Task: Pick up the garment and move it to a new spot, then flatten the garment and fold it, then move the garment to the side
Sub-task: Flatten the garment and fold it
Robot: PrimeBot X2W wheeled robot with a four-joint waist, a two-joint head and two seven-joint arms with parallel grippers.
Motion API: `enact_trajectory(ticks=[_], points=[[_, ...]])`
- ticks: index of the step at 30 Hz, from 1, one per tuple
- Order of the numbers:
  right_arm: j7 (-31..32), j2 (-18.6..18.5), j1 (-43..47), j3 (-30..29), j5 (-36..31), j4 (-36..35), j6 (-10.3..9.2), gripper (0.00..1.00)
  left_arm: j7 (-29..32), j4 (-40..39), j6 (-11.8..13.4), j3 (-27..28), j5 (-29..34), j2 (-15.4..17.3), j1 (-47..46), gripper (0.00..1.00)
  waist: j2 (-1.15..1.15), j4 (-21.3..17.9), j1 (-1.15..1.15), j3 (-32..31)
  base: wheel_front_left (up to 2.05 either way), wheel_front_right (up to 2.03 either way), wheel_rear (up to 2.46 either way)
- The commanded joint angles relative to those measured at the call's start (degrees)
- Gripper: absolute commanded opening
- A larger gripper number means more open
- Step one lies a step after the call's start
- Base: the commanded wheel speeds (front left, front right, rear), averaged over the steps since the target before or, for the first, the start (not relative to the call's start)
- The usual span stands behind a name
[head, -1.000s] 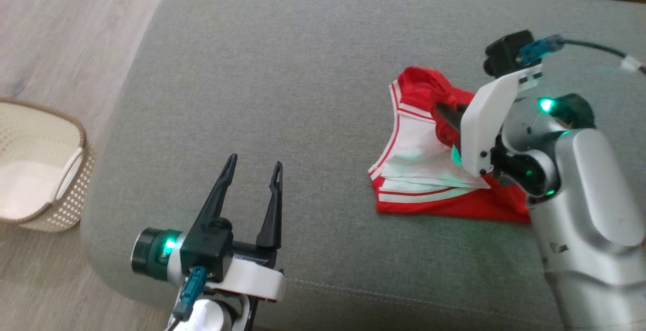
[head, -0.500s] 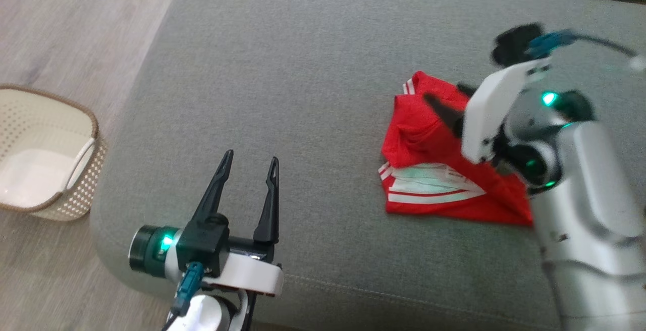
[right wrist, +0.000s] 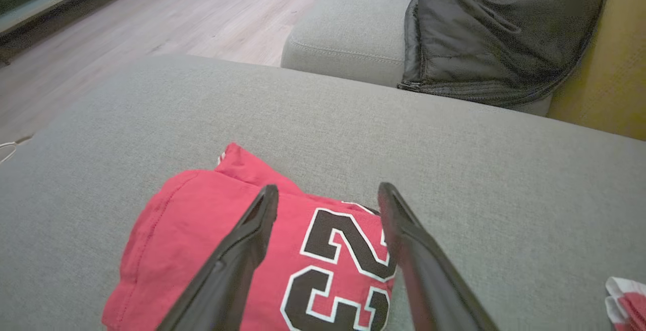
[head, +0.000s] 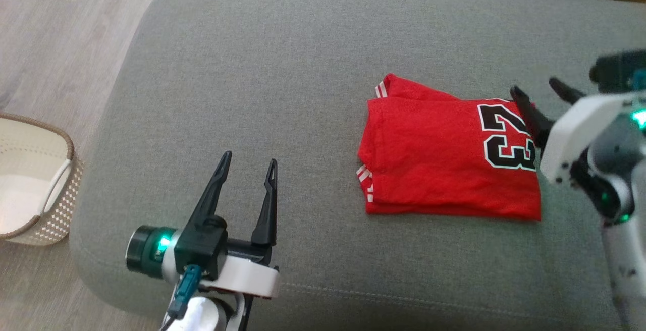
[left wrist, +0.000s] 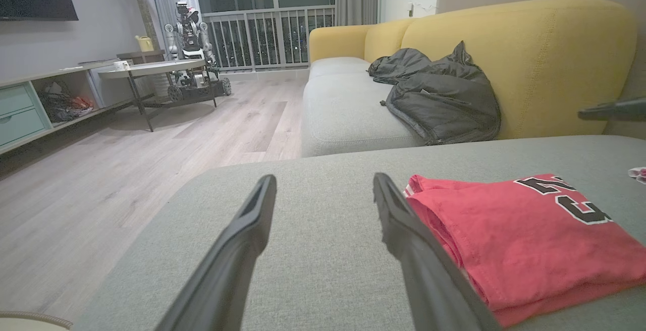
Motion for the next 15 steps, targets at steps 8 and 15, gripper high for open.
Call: enact_trajectory(ticks=[8, 15], points=[[-15.7, 1.9, 7.2, -0.1, -3.2, -2.4, -0.02, 1.00, -0.3, -2.1, -0.4, 3.0, 0.8, 0.1, -0.2, 1.00, 0.00, -0.7, 0.00, -1.2, 0.00, 0.00, 0.00], [-29.6, 7.6, 14.2, -0.2, -8.9, -5.0, -0.02, 1.00, -0.3, -2.4, -0.1, 5.0, 0.0, -0.6, 2.1, 1.00, 0.00, -3.7, 0.00, -3.2, 0.00, 0.00, 0.00]])
